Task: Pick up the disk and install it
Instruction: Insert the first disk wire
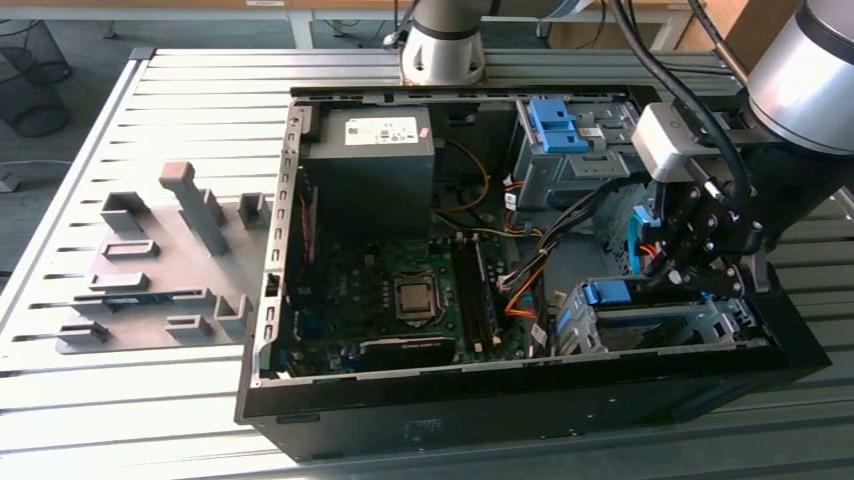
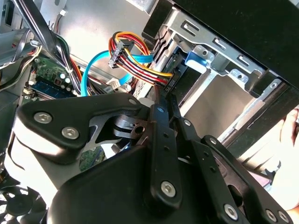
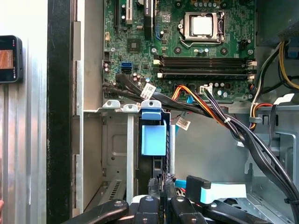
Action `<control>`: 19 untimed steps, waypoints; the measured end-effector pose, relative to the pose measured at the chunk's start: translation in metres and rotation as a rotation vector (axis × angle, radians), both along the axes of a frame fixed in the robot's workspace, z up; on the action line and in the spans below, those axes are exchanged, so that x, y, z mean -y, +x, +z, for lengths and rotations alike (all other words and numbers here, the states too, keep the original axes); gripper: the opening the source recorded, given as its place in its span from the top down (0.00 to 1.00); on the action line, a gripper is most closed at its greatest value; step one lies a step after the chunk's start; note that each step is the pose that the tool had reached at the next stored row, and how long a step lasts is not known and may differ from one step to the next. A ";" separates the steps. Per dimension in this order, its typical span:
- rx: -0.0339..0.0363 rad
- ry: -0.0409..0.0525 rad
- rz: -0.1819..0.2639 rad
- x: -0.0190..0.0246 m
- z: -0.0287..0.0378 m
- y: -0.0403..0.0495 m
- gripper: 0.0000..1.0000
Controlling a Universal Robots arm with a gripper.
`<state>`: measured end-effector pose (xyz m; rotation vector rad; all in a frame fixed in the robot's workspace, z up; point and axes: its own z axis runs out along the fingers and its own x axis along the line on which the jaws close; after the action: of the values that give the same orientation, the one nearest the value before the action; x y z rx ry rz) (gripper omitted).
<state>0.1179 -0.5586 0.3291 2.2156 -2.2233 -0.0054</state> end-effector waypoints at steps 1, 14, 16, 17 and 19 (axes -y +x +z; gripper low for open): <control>-0.0001 0.0002 0.000 0.0000 -0.0001 0.0000 0.84; -0.0043 0.0019 0.000 0.0000 0.0064 0.0008 0.76; -0.0082 0.0019 0.000 0.0000 0.0070 0.0024 0.76; -0.0114 0.0019 0.000 0.0000 0.0076 0.0036 0.76; -0.0197 0.0029 0.000 0.0000 0.0085 0.0059 0.78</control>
<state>0.1238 -0.5586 0.3376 2.2071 -2.2147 -0.0303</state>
